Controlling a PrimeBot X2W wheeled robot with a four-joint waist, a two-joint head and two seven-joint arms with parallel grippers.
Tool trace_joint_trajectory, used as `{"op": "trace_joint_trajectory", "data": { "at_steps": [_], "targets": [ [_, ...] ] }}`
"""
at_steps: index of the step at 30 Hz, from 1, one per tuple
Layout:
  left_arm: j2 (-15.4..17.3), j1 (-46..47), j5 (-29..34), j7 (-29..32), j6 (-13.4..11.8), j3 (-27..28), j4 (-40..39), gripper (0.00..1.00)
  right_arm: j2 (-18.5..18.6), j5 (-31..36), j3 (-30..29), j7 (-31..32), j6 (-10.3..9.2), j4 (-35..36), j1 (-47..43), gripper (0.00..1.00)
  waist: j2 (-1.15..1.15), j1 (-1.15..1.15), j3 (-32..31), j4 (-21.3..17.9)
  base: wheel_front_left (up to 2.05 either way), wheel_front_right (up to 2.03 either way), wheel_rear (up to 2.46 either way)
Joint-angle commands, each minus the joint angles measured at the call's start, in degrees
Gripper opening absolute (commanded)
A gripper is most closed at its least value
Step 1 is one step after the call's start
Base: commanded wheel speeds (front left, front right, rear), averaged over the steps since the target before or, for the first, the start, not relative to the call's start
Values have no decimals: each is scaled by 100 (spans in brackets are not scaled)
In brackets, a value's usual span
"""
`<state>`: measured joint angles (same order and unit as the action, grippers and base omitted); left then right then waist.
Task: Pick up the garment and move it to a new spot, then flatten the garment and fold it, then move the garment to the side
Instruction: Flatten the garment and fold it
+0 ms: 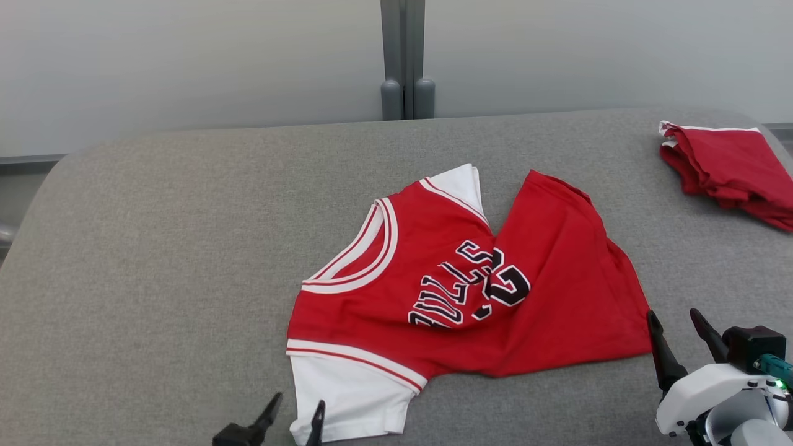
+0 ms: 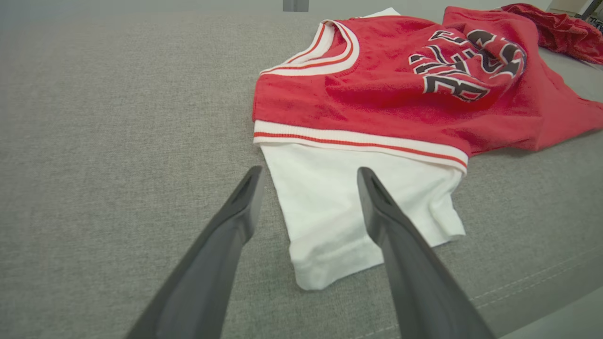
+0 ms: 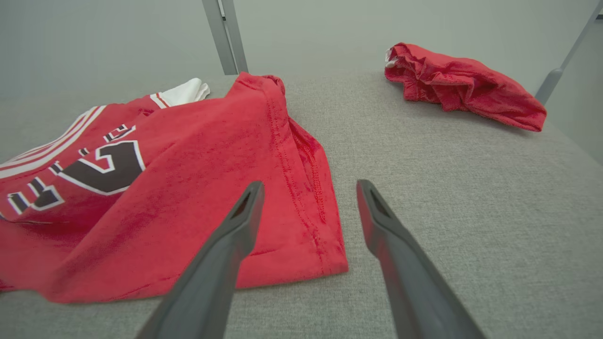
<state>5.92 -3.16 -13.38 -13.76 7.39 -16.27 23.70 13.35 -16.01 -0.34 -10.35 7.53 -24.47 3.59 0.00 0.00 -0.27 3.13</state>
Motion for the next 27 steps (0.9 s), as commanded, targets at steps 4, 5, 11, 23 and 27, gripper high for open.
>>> {"op": "trace_joint_trajectory", "data": {
  "at_steps": [4, 5, 11, 23, 27],
  "targets": [
    [31, 146, -239, -56, 11, -431, 330, 100, 134, -7, 56, -65, -9, -722, 388, 100, 0, 0, 179, 60, 0, 0, 0],
    [38, 174, -297, -61, 11, -479, 396, 100, 144, -31, 77, -83, -9, -873, 458, 100, 0, 0, 203, 63, 0, 0, 0],
    [41, 391, -501, -120, 13, -655, 863, 100, 203, -179, 348, -178, -9, -1736, 904, 100, 0, 0, 357, 101, 0, 0, 0],
    [-101, 818, -818, -127, 14, -1176, 1479, 91, 237, -622, 1152, -380, -9, -2734, 1456, 55, 0, 0, 464, 140, 0, 0, 0],
    [-102, 873, -1007, -128, 14, -1390, 1548, 0, 259, -774, 1377, -422, -9, -2921, 1549, 0, 0, 0, 449, 150, 0, 0, 0]
  ]
}}
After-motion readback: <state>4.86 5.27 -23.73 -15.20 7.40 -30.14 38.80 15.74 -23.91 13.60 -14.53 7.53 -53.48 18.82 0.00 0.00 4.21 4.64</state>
